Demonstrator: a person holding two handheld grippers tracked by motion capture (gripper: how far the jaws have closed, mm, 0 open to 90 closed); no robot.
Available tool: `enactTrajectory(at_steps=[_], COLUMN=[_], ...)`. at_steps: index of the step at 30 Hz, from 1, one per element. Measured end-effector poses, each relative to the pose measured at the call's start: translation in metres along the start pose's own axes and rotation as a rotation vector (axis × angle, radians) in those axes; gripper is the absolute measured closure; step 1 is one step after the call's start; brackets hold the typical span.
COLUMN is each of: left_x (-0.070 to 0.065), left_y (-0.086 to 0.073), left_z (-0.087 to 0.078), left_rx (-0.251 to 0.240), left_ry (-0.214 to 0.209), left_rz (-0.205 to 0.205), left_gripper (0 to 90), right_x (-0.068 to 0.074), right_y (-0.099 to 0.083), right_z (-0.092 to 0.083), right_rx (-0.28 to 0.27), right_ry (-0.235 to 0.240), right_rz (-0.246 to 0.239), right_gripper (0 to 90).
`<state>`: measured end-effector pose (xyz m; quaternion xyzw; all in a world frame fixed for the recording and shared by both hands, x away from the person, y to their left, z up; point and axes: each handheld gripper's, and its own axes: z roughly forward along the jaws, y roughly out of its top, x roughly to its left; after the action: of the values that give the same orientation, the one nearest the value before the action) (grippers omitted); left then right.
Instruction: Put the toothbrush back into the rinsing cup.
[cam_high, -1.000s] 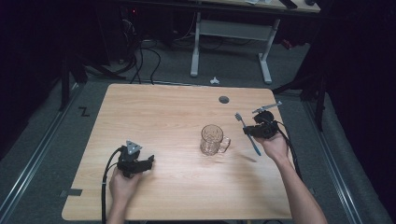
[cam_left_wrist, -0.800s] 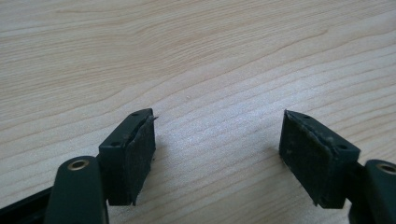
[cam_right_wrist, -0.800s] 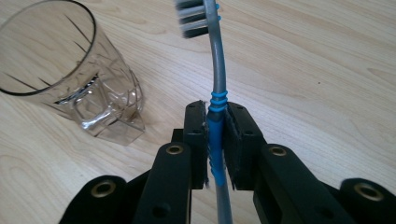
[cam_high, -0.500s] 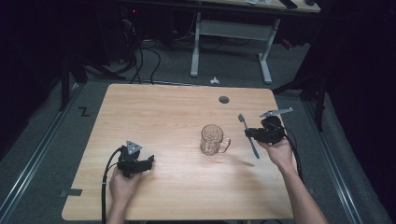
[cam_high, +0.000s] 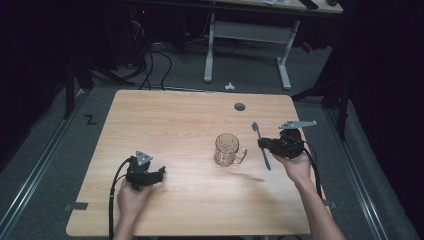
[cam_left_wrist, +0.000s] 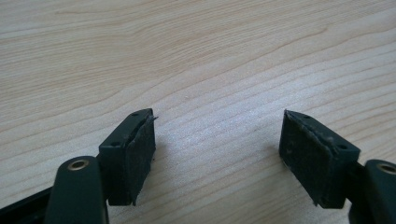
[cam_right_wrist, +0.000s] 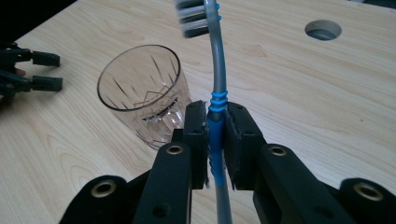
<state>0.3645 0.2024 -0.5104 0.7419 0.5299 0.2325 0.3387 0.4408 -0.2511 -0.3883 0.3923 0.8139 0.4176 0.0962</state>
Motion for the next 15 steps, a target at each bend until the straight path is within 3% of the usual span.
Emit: enactTrajectory(at_steps=[15], left_x=[0.000], left_y=[0.000], left_z=[0.000], left_rx=[0.000], left_ry=[0.000], left_rz=[0.000], left_gripper=[27.6], right_x=[0.014], right_y=[0.004], right_z=[-0.005], right_rx=[-0.077], right_ry=[0.061], right_rz=[-0.035], right_gripper=[80.2])
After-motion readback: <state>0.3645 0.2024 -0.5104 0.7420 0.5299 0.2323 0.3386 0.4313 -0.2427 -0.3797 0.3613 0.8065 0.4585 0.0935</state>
